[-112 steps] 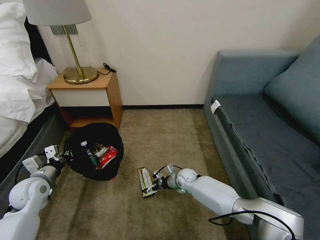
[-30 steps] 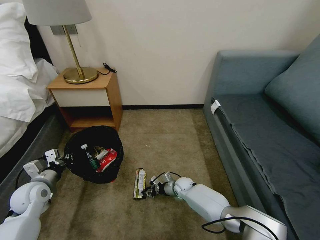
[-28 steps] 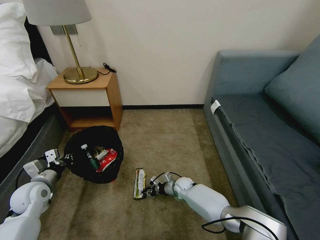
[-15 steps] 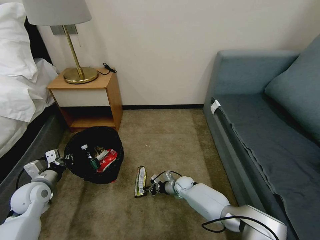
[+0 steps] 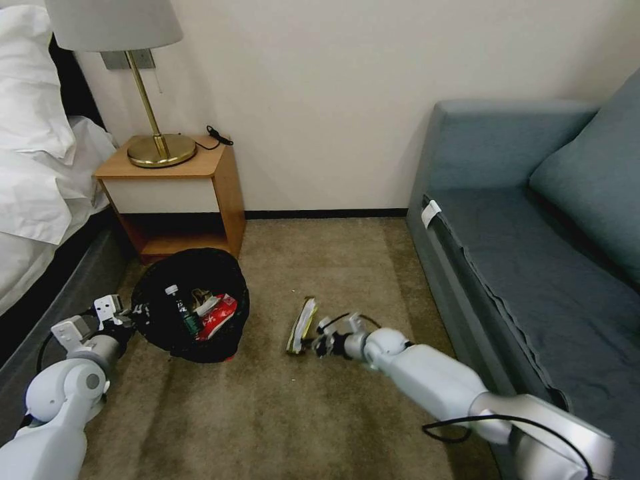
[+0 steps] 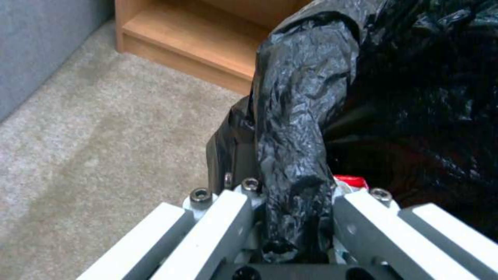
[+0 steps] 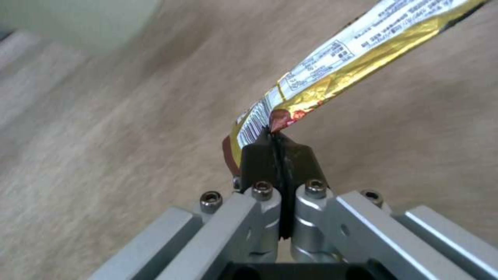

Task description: Pick up the trash bin, then pick up the garbage on the floor and place it into the trash bin.

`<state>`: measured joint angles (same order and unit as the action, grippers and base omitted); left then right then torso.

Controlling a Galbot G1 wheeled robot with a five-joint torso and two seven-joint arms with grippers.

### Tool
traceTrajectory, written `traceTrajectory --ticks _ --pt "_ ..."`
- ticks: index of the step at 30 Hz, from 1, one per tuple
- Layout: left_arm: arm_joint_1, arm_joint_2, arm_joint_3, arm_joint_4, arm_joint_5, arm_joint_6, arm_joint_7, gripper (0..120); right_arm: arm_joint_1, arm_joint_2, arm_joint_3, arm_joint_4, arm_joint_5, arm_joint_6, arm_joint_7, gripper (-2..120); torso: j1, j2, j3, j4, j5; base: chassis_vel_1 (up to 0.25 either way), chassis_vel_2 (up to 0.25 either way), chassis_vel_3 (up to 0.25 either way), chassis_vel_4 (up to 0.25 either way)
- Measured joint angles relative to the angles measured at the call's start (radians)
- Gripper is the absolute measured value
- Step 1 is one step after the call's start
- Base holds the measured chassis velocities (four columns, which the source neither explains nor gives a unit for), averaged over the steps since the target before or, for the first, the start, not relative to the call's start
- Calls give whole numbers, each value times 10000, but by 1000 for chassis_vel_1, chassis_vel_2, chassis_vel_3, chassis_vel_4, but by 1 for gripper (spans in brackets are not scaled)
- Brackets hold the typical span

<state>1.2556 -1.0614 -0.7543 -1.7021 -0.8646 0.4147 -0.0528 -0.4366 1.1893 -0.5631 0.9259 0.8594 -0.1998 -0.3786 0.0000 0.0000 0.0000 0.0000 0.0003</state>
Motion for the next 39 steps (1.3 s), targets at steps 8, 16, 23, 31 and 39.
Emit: traceTrajectory --ticks 8,16,23,31,39 --pt "9 -102 138 27 57 30 13 2 405 -1177 812 882 64 -41 542 0 0 0 0 -2 1 0 0 0 0" --pt "63 -273 336 25 148 102 4 2 1613 -2245 1486 1849 290 -98 665 0 1 0 0 -1 -1 0 0 0 0" --pt "20 -507 650 14 163 252 -88 2 2417 -3011 1683 3779 507 -89 914 0 0 2 0 0 -3 0 0 0 0" --pt "-139 -751 978 59 4 449 -282 2 2745 -3359 1357 5775 712 -87 1222 0 1 2 0 -2 -3 0 0 0 0" --pt "-232 -878 1013 59 -168 594 -535 2 3189 -3371 429 7686 809 36 1373 0 1 2 0 2 -5 0 0 0 0"
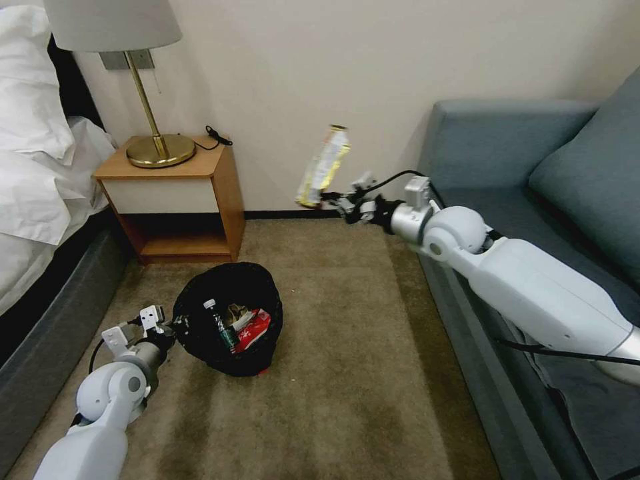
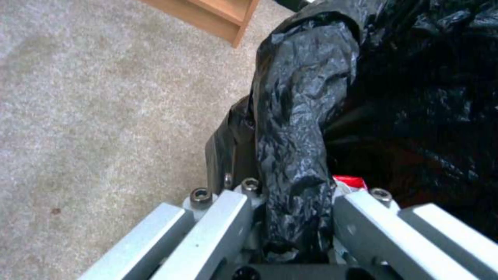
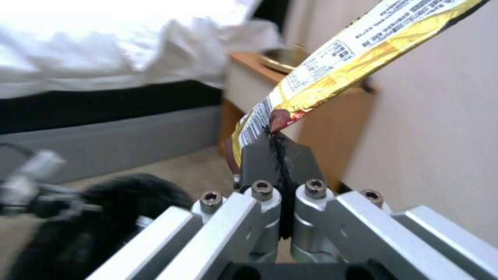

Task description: Pick up the trash bin, then pick up the garbage on the floor and place it into the trash bin.

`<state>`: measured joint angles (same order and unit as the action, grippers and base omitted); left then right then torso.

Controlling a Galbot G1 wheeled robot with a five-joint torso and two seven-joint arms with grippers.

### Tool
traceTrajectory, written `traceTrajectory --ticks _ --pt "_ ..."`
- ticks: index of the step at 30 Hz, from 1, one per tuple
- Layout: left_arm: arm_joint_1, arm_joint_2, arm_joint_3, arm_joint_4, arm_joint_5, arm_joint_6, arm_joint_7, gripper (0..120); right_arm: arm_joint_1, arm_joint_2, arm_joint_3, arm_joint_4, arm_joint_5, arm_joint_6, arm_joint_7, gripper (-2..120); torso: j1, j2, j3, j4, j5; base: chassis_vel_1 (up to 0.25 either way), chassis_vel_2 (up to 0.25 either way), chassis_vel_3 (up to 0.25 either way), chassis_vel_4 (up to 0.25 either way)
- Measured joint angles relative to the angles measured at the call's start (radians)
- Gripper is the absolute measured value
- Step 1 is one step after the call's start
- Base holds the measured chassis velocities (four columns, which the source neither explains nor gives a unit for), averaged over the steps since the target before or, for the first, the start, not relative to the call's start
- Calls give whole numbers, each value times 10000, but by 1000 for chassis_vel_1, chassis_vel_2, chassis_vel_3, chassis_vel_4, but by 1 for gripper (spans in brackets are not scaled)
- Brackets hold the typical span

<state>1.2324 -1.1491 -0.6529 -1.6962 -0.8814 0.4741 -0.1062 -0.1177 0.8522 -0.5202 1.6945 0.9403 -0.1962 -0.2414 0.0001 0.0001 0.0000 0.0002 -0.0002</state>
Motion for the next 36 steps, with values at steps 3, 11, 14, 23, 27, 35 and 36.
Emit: traceTrajectory --ticks 3,11,14,23,27,35,36 --pt "-92 -19 88 13 -54 35 -87 2 161 -17 -373 565 -56 64 16 0 -1 0 0 -2 -1 0 0 0 0" --pt "6 -172 -48 -114 -244 134 -360 2 424 360 -1492 1240 -1000 390 -224 0 0 0 0 1 1 0 0 0 0" --pt "0 -217 -52 -255 -342 219 -504 2 355 528 -1791 1285 -1329 468 -281 0 0 0 0 -1 2 0 0 0 0" --pt "81 -217 -85 -630 -618 356 -680 2 -52 1029 -2204 769 -2406 678 -473 0 -1 0 0 -3 0 0 0 0 0" --pt "134 -178 -153 -709 -682 359 -683 2 -116 1205 -2314 519 -2660 748 -506 0 0 0 0 -2 2 0 0 0 0" --pt "184 -119 -255 -921 -966 413 -746 2 -392 1644 -2653 -132 -3459 932 -668 0 -1 -2 0 -2 1 0 0 0 0" --pt "184 -119 -255 -921 -966 413 -746 2 -392 1644 -2653 -132 -3459 932 -668 0 -1 -2 0 -2 1 0 0 0 0"
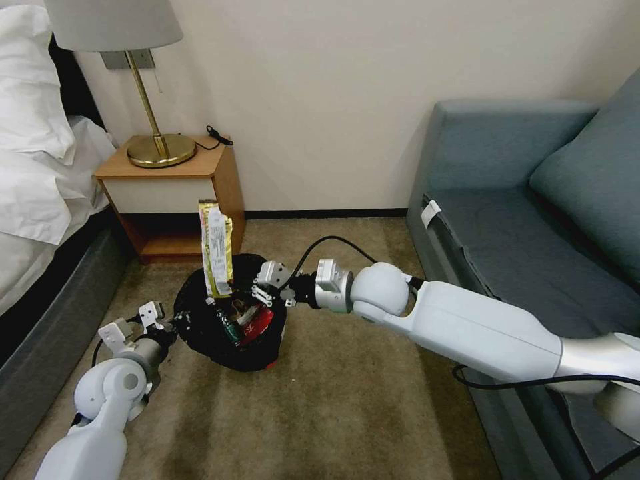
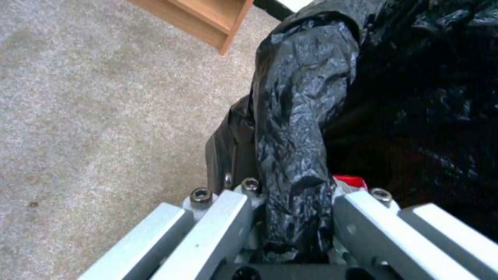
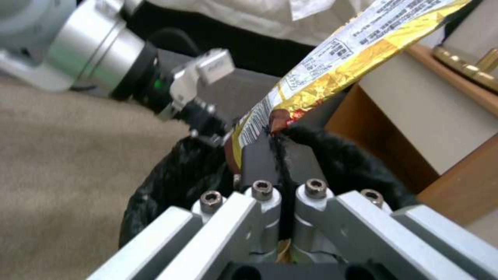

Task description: Pick up the trash bin, then pick up the garbage on the floor and place it into the trash bin.

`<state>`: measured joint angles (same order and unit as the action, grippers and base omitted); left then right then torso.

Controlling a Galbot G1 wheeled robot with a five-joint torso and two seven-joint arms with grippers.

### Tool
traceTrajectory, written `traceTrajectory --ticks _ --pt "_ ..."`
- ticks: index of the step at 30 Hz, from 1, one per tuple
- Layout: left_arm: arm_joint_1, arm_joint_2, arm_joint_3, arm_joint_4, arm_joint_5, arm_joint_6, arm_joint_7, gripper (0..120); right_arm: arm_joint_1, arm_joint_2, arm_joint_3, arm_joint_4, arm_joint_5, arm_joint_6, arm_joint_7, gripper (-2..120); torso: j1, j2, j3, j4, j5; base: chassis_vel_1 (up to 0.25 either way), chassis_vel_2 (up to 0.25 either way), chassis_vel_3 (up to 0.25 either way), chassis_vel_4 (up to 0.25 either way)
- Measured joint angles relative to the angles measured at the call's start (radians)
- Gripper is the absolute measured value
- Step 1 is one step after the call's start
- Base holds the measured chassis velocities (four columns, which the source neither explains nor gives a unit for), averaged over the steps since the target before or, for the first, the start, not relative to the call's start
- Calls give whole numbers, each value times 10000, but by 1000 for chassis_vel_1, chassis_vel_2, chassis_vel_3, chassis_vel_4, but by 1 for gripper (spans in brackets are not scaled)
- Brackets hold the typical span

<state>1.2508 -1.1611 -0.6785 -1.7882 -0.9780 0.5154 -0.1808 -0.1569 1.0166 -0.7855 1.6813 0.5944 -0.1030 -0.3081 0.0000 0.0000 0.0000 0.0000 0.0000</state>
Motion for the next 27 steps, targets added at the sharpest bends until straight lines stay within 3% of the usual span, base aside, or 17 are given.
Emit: traceTrajectory --ticks 13,17,20,21,27 --pt "39 -49 -68 -59 -99 30 1 2 -479 350 -309 -442 -486 99 34 0 0 0 0 0 0 0 0 0 0" --pt "44 -49 -75 -74 -124 34 1 2 -492 391 -320 -475 -487 91 54 6 0 0 0 0 0 0 0 0 0" --pt "57 -39 -95 -115 -169 41 1 2 -496 478 -321 -578 -498 90 60 11 0 0 -1 0 0 0 0 0 0" --pt "65 -27 -115 -132 -192 42 1 2 -494 512 -322 -633 -499 90 60 22 0 -1 0 0 0 0 0 0 0" --pt "85 -10 -149 -175 -257 53 -18 2 -447 567 -321 -693 -491 83 76 43 0 0 0 0 0 0 0 0 0"
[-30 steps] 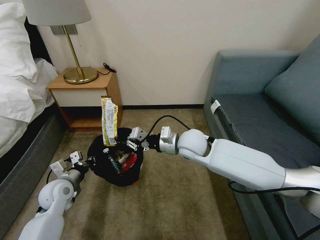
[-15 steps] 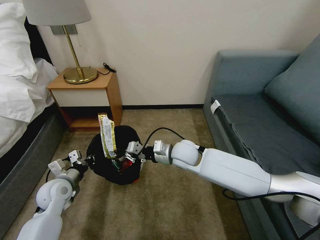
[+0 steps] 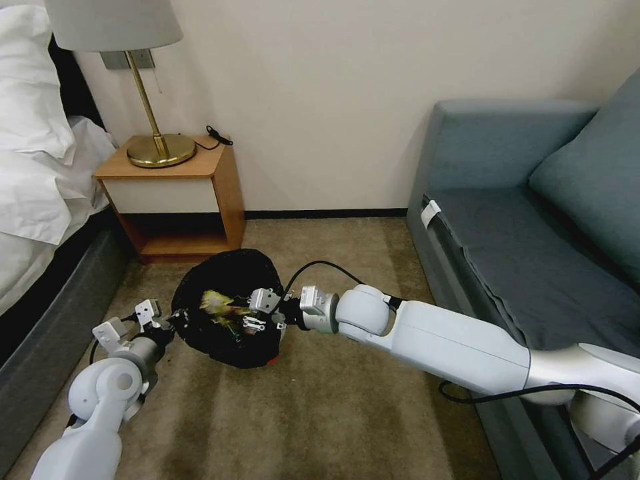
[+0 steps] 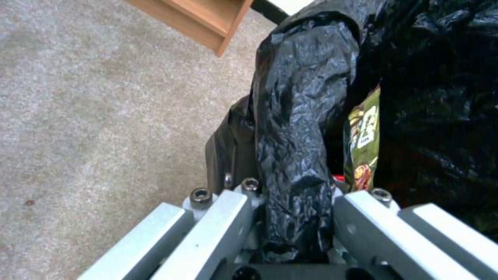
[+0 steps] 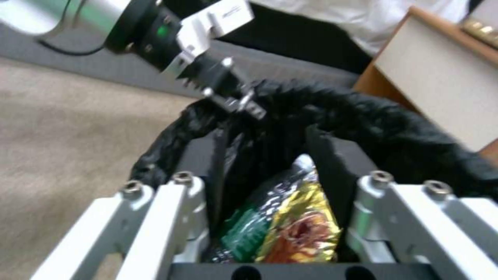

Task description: Pick up the trash bin, then pick up the garbage on the floor and place it into the trash bin.

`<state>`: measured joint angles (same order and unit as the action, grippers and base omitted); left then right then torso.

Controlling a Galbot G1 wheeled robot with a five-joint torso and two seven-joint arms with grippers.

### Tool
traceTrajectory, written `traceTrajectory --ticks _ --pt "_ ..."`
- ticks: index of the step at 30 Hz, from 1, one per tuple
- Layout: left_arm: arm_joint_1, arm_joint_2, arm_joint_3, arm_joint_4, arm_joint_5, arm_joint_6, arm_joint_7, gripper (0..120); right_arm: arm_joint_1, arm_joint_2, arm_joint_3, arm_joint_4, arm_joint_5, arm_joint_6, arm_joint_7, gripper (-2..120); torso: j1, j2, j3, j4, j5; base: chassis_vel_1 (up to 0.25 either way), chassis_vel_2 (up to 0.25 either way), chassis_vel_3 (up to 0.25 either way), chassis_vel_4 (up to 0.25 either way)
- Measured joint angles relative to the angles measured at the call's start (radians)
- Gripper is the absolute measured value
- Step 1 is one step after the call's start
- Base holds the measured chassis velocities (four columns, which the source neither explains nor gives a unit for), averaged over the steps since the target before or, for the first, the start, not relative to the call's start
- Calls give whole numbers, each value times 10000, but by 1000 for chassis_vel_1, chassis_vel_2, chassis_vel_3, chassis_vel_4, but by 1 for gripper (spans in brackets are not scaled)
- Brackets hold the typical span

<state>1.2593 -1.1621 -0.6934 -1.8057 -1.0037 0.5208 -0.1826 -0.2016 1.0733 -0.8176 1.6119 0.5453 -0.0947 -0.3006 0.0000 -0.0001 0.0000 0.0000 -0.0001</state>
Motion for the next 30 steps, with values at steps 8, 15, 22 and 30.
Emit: traceTrajectory --ticks 8,15,22,30 --pt "47 21 -47 -44 -29 6 -57 2 123 -248 245 461 -22 -67 613 73 0 0 0 1 1 0 0 0 0" --pt "111 55 -136 -116 -40 7 -57 2 -856 -944 2151 1410 -461 -730 2659 98 0 0 0 -1 2 0 0 0 0" --pt "157 128 -232 -187 -48 1 -62 2 -2197 -1419 4103 2198 -826 -1203 3197 100 0 0 0 -1 3 0 0 0 0" --pt "281 107 -250 -237 37 0 -111 2 -4321 -2085 7161 3661 -1692 -1411 3717 100 0 1 -1 0 3 0 0 0 0"
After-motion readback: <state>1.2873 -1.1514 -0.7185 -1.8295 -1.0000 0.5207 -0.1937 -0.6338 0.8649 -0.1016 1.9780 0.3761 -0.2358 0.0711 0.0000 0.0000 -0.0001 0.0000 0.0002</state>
